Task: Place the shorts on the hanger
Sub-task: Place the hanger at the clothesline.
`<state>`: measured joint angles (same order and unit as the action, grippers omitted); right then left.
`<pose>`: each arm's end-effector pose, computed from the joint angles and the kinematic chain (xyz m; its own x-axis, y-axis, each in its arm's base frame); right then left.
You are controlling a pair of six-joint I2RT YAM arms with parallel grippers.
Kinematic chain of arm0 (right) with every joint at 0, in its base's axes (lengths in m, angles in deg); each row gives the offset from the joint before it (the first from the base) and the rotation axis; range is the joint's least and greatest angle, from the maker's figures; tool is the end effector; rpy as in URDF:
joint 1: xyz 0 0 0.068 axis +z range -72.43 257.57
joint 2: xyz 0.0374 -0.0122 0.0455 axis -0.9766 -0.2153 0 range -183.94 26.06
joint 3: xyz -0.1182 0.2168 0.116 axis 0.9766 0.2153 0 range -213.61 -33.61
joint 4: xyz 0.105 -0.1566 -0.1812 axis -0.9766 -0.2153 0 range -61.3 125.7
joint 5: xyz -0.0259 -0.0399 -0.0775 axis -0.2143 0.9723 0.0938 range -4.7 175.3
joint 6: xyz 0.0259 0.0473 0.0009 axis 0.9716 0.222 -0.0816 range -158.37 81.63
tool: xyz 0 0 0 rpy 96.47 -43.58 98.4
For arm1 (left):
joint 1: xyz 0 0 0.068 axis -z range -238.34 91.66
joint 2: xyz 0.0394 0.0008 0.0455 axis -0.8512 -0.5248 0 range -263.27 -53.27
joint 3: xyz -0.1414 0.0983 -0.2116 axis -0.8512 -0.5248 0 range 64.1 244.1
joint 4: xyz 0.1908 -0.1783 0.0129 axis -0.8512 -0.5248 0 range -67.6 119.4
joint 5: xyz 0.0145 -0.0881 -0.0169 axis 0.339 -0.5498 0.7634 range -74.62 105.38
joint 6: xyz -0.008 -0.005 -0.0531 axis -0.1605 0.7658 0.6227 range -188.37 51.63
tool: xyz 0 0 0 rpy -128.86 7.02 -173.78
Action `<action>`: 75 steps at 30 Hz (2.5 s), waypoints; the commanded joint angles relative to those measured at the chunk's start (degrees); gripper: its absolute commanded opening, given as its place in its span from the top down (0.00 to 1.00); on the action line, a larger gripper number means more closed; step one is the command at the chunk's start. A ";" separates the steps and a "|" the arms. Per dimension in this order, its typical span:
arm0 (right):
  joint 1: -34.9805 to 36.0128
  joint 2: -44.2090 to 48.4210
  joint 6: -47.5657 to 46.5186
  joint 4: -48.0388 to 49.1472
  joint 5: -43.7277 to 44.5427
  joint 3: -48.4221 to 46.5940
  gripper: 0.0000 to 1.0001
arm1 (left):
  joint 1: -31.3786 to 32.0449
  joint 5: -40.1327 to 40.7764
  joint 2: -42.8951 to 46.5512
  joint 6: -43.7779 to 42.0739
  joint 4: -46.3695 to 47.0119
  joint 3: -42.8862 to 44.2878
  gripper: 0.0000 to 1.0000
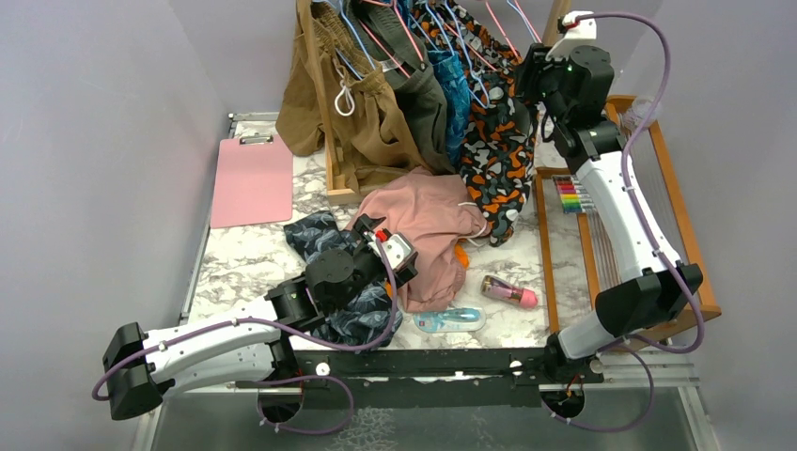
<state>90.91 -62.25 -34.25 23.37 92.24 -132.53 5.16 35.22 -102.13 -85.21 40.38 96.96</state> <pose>0.3428 0.0770 0.4782 -0.0373 0.0644 -0.9972 -0.1091 0.9917 0.0681 0.1026 -0.1784 0.2930 0.1629 0.2841 -0.9448 0.6727 0.6685 0.3171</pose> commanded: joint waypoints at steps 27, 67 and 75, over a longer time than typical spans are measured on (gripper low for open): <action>-0.72 3.31 1.23 0.99 2.45 7.24 0.43 | 0.47 -1.18 -0.97 0.26 0.76 0.98 0.01; -3.68 1.12 3.93 4.00 -6.72 9.35 0.41 | 0.43 -1.20 -2.15 -0.29 0.56 0.93 0.01; -3.68 2.46 7.08 3.65 -17.35 11.22 0.72 | 0.48 -1.42 -2.61 -0.28 0.67 0.95 0.01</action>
<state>87.57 -61.35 -29.37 26.62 81.86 -121.40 5.27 35.04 -104.29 -85.32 40.38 96.96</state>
